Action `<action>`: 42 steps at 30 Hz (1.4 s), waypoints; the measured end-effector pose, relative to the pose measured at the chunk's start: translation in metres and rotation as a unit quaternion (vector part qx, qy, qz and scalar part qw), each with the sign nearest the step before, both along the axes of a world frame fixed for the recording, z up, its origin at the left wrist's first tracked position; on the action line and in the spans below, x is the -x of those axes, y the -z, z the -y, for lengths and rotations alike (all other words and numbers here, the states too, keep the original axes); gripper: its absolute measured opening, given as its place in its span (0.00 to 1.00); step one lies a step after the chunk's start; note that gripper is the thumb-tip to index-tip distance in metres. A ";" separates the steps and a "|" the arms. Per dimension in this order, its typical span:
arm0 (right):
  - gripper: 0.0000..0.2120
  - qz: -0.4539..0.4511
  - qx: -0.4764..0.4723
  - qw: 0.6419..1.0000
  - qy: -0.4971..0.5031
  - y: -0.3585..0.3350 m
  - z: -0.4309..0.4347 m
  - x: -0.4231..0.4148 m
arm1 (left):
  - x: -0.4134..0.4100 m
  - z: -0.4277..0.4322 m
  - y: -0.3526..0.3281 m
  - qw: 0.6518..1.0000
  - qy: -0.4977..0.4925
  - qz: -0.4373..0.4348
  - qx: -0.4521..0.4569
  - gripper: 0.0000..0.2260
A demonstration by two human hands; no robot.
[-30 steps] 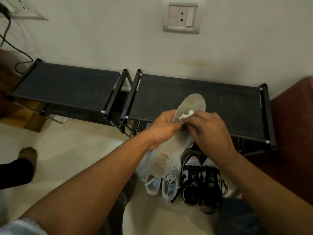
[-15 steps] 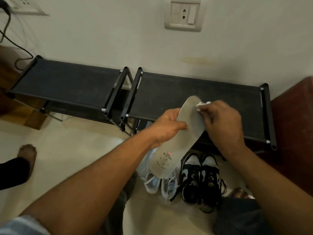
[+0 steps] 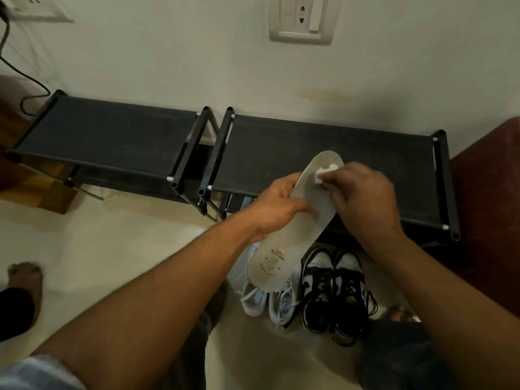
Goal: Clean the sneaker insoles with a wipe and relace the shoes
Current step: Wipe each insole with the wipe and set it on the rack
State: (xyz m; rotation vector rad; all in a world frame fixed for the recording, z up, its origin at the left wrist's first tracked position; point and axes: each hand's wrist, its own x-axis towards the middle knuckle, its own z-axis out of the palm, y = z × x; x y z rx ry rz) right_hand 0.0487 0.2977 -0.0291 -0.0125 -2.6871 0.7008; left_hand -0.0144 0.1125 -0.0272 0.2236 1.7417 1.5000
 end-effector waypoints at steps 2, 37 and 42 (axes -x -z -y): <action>0.08 -0.008 0.006 0.998 0.058 -0.002 -0.009 0.005 | 0.001 0.000 -0.003 1.000 0.005 0.002 -0.004 0.22; 0.08 -0.050 0.019 0.998 0.030 -0.001 -0.006 0.003 | 0.000 -0.001 0.004 0.999 0.047 0.001 -0.027 0.20; 0.10 -0.026 -0.010 0.997 -0.078 0.001 0.020 -0.010 | -0.003 0.001 0.006 0.999 0.038 0.002 -0.027 0.20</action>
